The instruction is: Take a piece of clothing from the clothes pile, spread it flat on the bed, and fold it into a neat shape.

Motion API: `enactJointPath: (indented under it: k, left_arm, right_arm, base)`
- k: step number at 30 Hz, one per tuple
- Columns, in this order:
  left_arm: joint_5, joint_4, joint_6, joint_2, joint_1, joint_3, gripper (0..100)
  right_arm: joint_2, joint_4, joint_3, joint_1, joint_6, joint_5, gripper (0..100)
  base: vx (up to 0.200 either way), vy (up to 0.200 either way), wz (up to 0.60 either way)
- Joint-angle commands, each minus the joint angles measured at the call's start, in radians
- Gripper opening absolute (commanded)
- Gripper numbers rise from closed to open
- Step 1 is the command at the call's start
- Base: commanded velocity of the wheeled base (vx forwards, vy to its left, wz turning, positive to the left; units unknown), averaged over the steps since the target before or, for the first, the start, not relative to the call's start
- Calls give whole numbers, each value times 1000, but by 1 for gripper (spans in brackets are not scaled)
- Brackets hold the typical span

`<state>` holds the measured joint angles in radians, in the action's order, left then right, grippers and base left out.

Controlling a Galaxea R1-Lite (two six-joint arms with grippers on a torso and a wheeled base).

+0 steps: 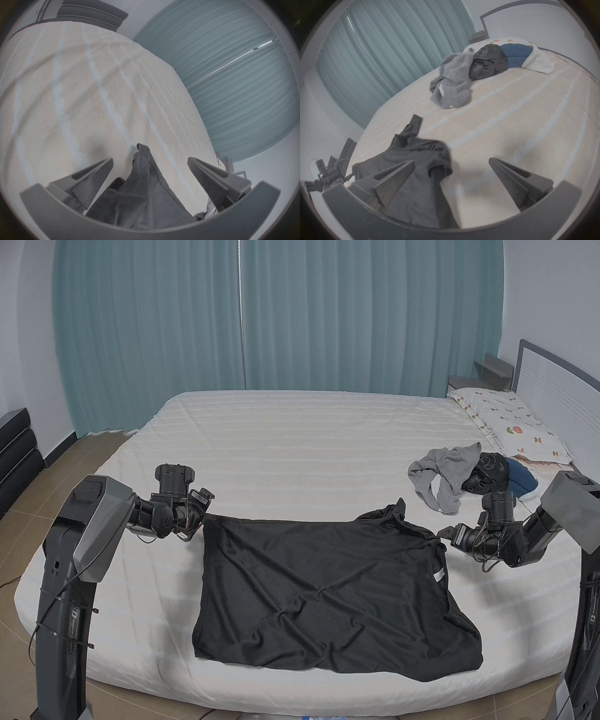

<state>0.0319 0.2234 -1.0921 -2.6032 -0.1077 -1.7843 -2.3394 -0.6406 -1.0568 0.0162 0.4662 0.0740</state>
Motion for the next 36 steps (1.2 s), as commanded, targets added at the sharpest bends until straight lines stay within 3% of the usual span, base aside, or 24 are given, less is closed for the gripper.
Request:
enactJointPath:
  k: [1,9,10,23,31,32,36]
  left_arm:
    - [-1,1,-2,18,0,17,100]
    - [-3,1,-2,20,0,17,100]
    - [-1,1,-2,20,0,19,100]
    - [-3,1,-2,31,0,39,100]
    - [-3,5,-2,49,-1,57,100]
    - [-3,5,-2,60,-1,65,100]
    - [-9,14,-2,115,-1,123,100]
  right_arm:
    - [40,-42,113,45,-35,58,100]
    - [14,-44,164,50,-132,59,100]
    - [15,-44,167,50,-143,55,0]
    - [32,-47,162,-67,-158,62,0]
    - [26,-48,161,-70,-158,75,0]
    - [26,-48,161,-70,-156,75,100]
    - [52,-50,167,-71,-130,102,100]
  base:
    - [0,0,0]
    - [0,0,0]
    - [0,0,0]
    - [0,0,0]
    - [0,0,0]
    - [0,0,0]
    - [0,0,0]
